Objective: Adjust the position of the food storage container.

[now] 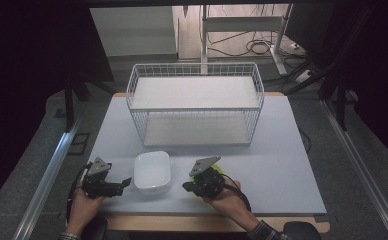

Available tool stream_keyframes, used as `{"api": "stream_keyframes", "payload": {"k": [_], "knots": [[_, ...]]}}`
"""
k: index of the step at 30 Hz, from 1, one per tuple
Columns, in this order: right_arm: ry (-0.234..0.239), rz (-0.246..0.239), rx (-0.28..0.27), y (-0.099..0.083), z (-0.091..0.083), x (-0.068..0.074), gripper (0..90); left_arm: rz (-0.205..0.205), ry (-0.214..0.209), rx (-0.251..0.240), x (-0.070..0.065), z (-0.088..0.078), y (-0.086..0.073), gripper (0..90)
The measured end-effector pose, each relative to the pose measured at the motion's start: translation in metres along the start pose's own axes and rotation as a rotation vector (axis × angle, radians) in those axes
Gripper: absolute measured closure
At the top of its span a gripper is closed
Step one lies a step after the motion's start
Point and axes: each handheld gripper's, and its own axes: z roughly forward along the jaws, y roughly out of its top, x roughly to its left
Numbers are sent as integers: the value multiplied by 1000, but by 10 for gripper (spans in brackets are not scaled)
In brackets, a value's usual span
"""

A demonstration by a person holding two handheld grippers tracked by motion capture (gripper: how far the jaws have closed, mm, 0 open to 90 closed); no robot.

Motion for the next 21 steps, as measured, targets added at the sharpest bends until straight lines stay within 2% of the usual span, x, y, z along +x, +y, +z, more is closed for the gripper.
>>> {"api": "stream_keyframes", "payload": {"k": [1,6,7,9,10,14,15,21], "knots": [[-20,13,-2,-2,-3,-5,893,-1,0,-1,0,0,0,55],[-57,45,-6,-8,-12,-18,893,0,0,3,0,1,0,55],[-73,75,-13,-12,-17,-27,893,-1,-2,2,0,1,0,55],[-79,86,-15,-13,-20,-29,893,-1,-3,3,0,1,0,55],[-100,105,-20,-17,-25,-36,893,-1,-4,3,0,1,0,55],[-129,133,-26,-22,-33,-46,893,-5,-6,4,0,1,0,55],[-150,150,-30,-25,-38,-53,893,-7,-7,5,0,1,0,55],[-188,188,-37,-33,-49,-67,893,-26,-26,15,0,2,0,58]]}}
